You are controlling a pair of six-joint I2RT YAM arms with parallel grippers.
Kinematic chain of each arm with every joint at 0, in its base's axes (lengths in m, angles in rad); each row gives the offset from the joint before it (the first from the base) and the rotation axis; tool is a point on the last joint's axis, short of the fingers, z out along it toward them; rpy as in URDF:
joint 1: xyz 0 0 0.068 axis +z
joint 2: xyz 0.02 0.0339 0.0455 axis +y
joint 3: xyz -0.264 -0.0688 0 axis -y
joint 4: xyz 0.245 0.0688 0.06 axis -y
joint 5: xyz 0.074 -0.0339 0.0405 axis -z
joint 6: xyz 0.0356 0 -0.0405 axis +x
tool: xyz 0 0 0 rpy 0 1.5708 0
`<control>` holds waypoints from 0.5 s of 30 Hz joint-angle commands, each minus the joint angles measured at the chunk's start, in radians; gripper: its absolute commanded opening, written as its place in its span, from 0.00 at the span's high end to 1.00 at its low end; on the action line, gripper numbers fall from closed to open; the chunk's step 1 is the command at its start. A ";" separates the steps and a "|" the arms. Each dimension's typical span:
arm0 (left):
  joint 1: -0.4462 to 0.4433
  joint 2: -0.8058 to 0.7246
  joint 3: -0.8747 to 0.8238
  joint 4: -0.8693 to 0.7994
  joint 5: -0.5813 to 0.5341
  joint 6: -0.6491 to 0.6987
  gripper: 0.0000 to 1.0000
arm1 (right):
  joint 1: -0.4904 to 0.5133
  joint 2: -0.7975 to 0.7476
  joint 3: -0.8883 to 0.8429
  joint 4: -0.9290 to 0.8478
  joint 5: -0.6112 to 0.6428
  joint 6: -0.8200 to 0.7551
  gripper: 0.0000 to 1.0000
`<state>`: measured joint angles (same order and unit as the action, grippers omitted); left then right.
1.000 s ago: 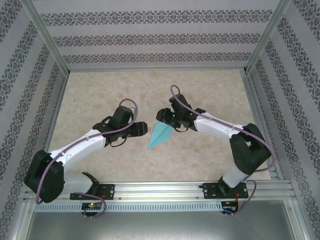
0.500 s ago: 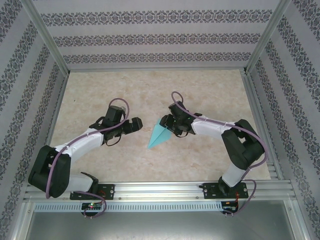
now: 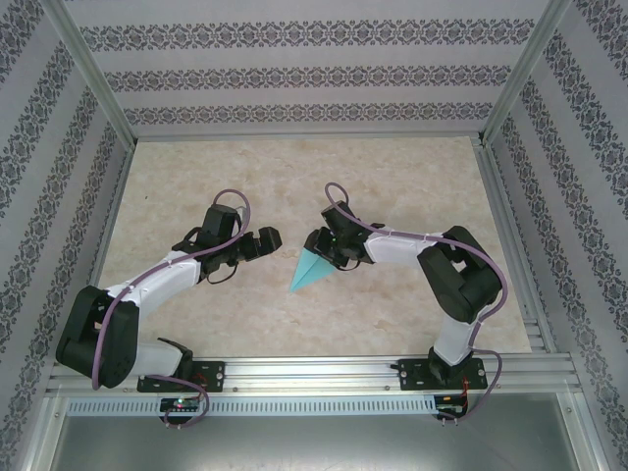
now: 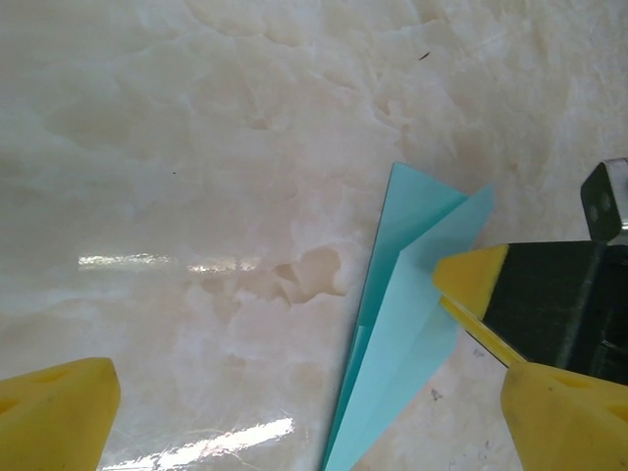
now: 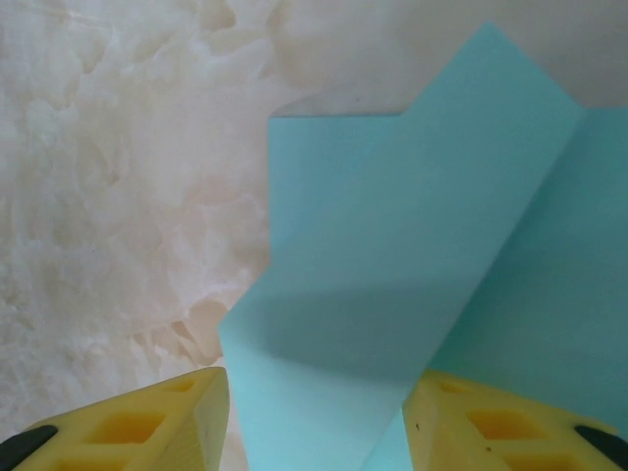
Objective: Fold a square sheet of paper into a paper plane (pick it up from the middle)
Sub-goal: Turn over the paper at the center of the table.
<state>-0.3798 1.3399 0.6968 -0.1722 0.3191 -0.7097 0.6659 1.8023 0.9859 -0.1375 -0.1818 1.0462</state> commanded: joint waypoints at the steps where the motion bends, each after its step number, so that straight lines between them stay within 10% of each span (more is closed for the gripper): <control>1: 0.012 -0.013 -0.017 0.053 0.039 -0.012 0.00 | 0.008 0.024 0.024 0.040 -0.025 0.001 0.50; 9: 0.012 -0.005 -0.021 0.068 0.072 -0.027 0.00 | 0.009 0.023 -0.044 0.186 -0.063 0.045 0.57; 15: 0.025 0.005 -0.014 0.039 0.092 -0.039 0.00 | 0.009 0.012 -0.095 0.252 -0.052 0.076 0.82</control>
<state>-0.3779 1.3403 0.6834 -0.1493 0.3840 -0.7322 0.6659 1.8183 0.9180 0.0383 -0.2352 1.1046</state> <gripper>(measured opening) 0.999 0.194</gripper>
